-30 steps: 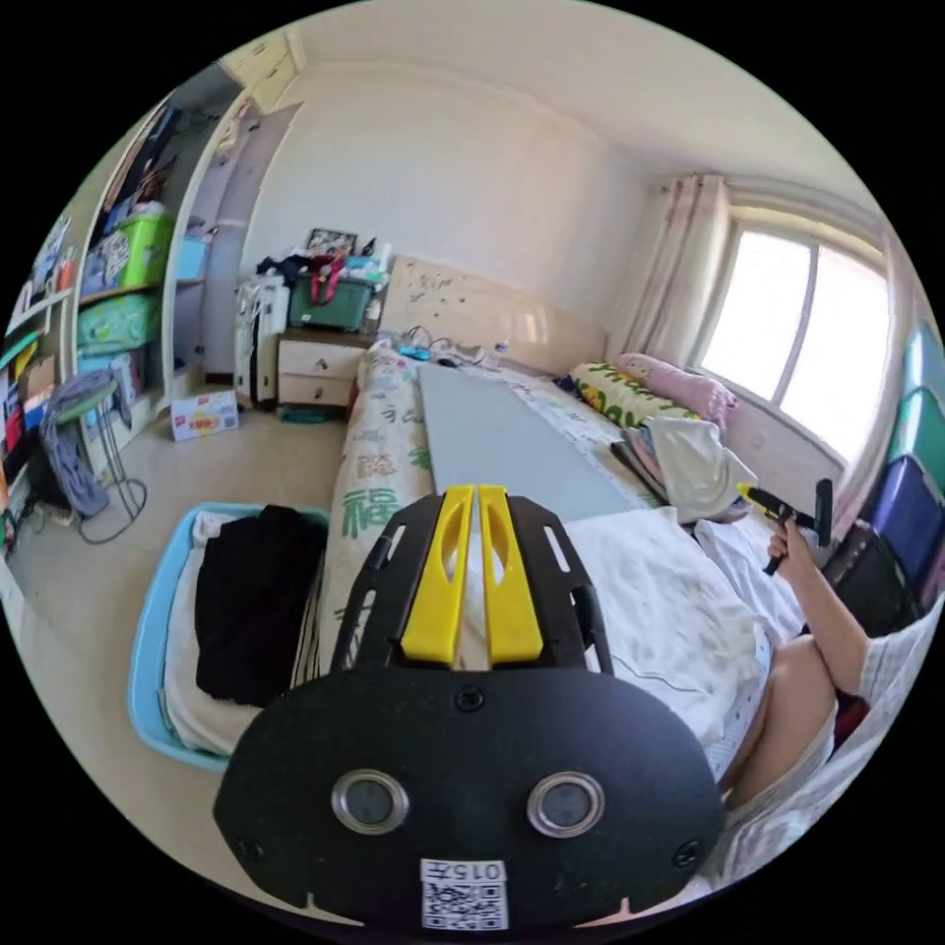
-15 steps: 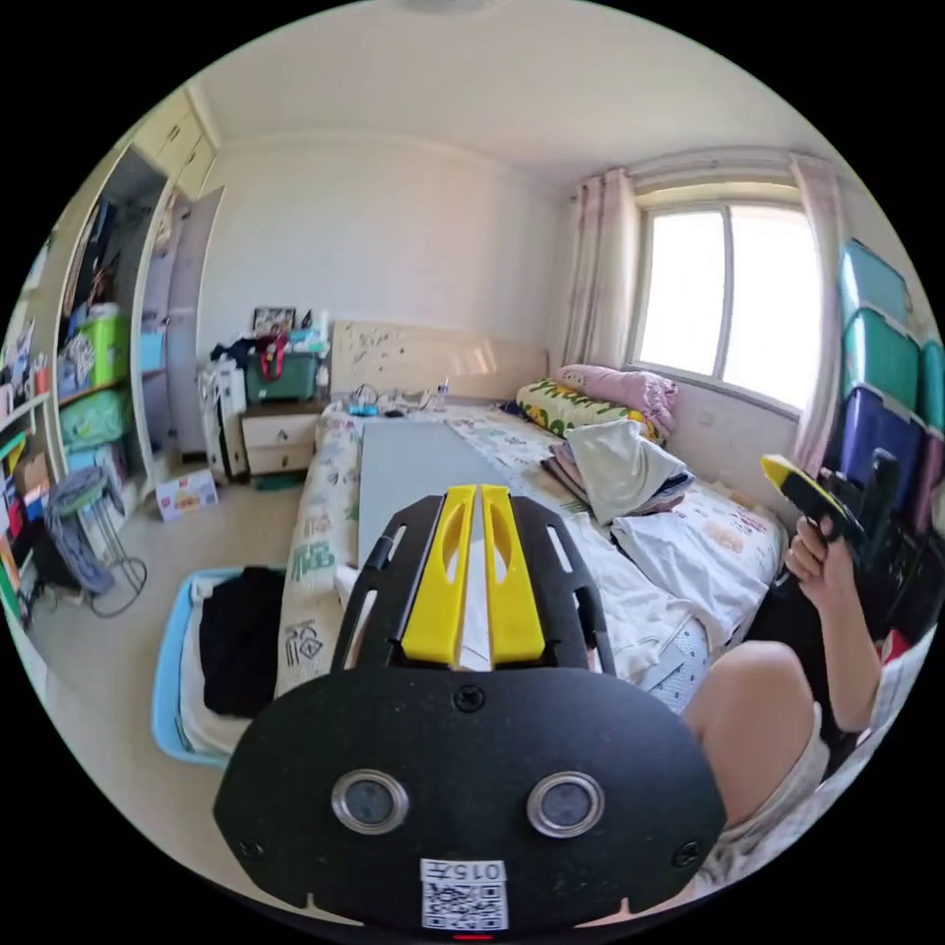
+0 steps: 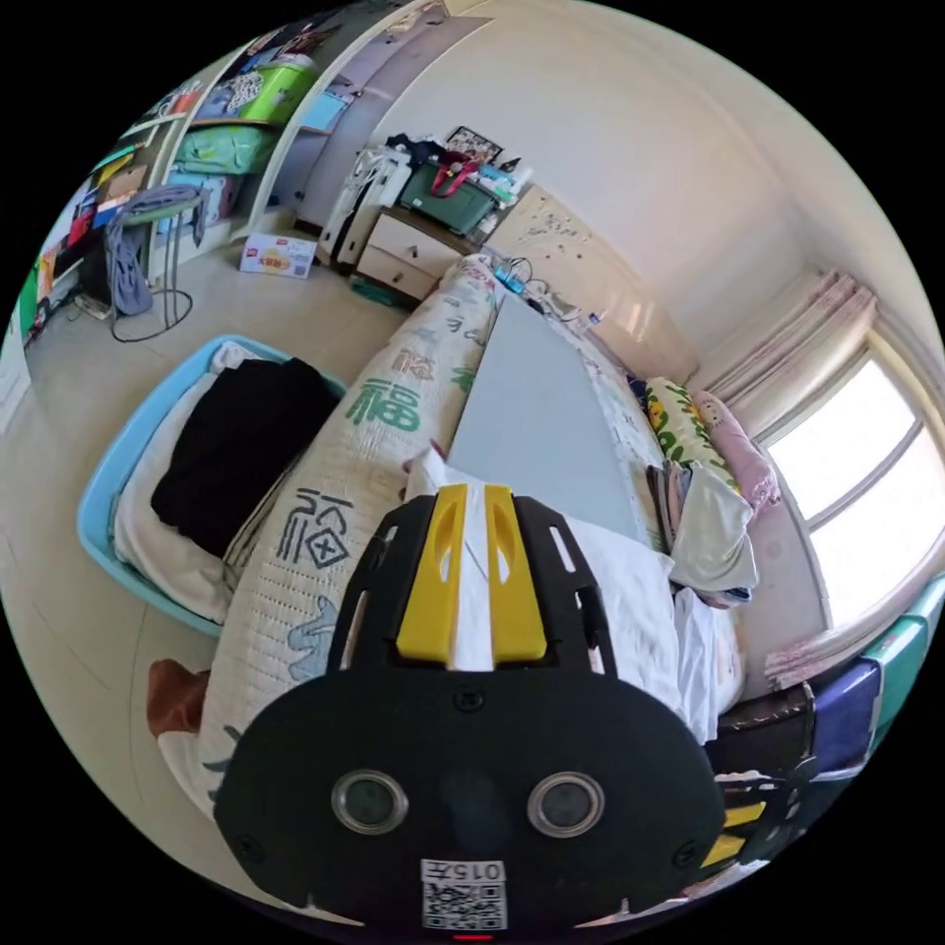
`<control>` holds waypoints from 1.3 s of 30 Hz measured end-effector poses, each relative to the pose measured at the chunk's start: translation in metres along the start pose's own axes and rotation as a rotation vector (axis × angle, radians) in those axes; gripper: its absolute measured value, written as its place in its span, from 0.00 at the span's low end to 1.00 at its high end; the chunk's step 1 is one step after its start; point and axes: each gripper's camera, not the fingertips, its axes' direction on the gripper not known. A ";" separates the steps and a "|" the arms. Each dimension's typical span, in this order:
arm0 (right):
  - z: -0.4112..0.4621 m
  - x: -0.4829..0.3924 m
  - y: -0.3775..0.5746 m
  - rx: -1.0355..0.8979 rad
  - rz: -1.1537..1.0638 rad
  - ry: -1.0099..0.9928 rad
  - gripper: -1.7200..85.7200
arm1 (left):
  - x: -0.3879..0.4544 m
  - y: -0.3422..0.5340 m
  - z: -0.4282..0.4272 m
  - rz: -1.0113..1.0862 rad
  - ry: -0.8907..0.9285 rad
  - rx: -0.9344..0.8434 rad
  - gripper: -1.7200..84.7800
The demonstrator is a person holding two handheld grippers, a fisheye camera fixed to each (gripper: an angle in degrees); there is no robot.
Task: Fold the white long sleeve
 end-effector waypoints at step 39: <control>-0.213 0.123 0.060 0.033 0.164 -0.045 0.08 | -0.024 0.168 -0.071 0.818 0.244 -0.175 0.06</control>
